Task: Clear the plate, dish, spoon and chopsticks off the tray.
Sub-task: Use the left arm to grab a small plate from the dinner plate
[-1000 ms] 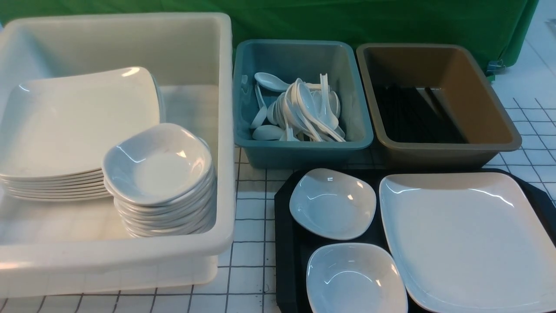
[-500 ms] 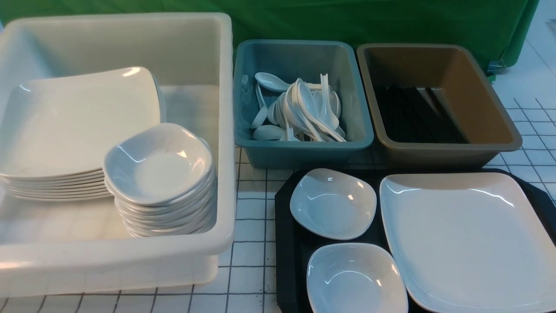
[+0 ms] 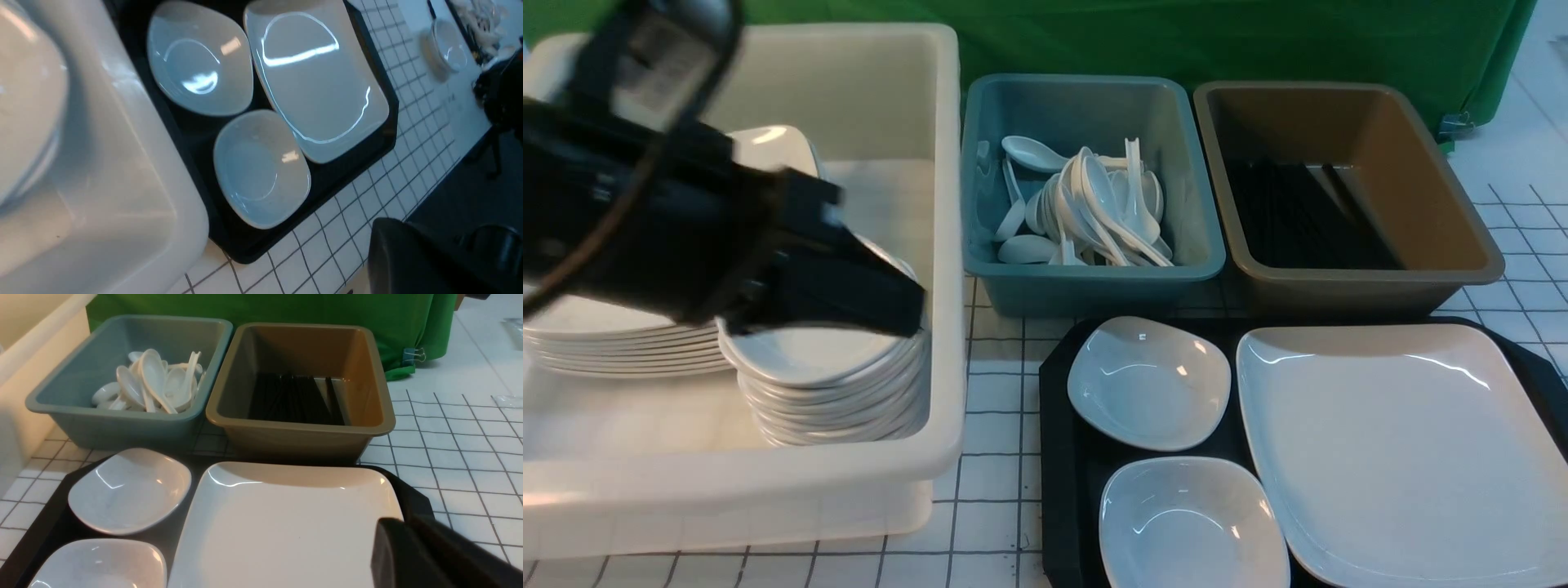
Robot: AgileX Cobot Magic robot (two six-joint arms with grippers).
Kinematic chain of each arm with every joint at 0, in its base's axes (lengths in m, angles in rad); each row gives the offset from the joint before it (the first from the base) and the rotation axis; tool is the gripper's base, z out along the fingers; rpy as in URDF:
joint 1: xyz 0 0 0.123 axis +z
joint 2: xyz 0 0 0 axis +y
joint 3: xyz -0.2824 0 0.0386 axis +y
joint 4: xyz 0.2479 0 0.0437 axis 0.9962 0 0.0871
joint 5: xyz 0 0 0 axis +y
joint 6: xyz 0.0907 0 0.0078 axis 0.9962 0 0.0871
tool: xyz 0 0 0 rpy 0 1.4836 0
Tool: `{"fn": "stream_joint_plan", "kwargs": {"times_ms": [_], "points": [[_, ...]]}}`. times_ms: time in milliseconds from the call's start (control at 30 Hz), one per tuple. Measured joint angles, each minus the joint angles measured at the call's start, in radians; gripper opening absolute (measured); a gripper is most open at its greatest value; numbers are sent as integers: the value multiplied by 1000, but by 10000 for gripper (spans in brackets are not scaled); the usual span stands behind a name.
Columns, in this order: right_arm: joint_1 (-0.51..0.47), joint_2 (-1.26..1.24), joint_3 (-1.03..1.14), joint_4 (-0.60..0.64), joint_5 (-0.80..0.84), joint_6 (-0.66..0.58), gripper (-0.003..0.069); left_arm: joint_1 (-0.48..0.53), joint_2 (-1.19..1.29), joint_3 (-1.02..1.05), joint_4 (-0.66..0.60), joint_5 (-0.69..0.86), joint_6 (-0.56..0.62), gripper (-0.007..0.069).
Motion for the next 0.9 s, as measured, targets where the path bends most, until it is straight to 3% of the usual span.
{"fn": "stream_joint_plan", "kwargs": {"times_ms": [167,267,533,900], "points": [[0,0,0,0,0,0,50,-313,176,-1,286,-34,-235,5],[0,0,0,0,0,0,50,-452,304,-30,372,-34,-292,5],[0,0,0,0,0,-3,51,-526,534,-267,430,5,-342,54],[0,0,0,0,3,-10,51,-526,730,-418,631,-14,-340,277]]}}
